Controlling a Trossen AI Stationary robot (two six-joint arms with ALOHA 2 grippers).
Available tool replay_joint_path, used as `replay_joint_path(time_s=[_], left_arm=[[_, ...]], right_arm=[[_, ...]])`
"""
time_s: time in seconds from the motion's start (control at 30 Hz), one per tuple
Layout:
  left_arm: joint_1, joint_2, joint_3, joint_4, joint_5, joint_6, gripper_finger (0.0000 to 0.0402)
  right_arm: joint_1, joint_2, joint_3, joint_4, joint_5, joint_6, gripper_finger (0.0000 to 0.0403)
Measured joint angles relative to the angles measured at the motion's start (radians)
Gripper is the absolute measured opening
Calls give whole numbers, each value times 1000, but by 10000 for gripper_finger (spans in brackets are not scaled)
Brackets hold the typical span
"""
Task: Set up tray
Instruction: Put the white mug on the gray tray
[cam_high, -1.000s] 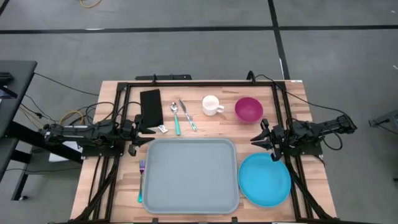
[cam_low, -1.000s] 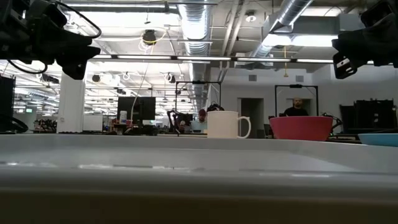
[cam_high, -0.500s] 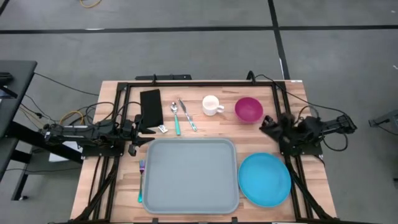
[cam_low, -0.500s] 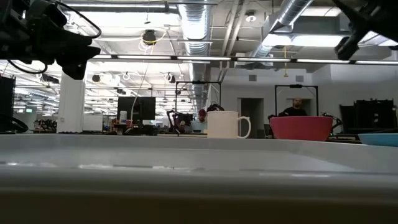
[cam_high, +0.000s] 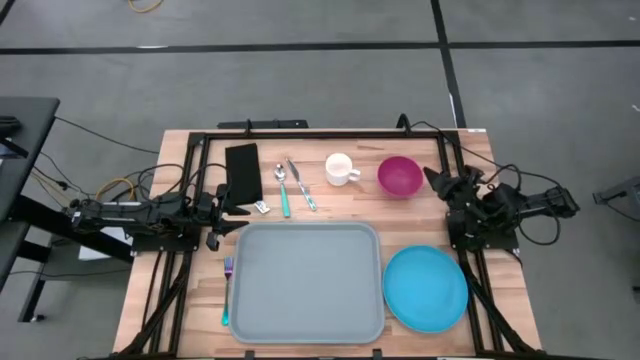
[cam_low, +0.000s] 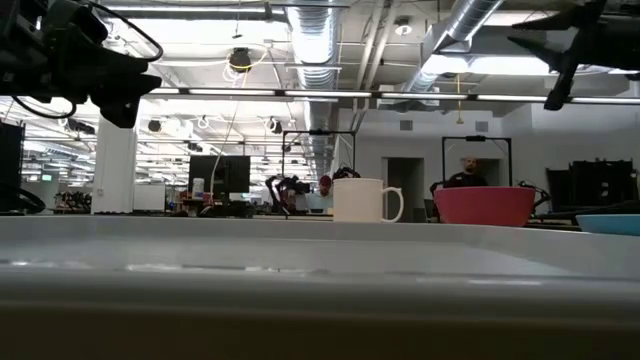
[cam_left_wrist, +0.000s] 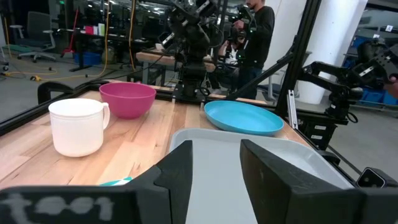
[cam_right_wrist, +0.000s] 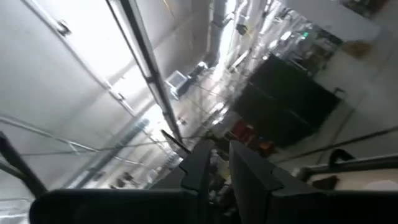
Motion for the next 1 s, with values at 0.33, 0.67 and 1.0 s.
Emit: replay_joint_path(time_s=[0.33, 0.67, 1.0], left_arm=[[0, 0, 0, 0, -1, 4, 122], [0, 0, 0, 2, -16, 152, 122], [0, 0, 0, 2, -16, 150, 122]], right_arm=[[-50, 452, 319, -72, 3, -195, 54], [-159, 912, 681, -610, 6, -178, 54], [-331, 1232, 930, -973, -50, -115, 54]])
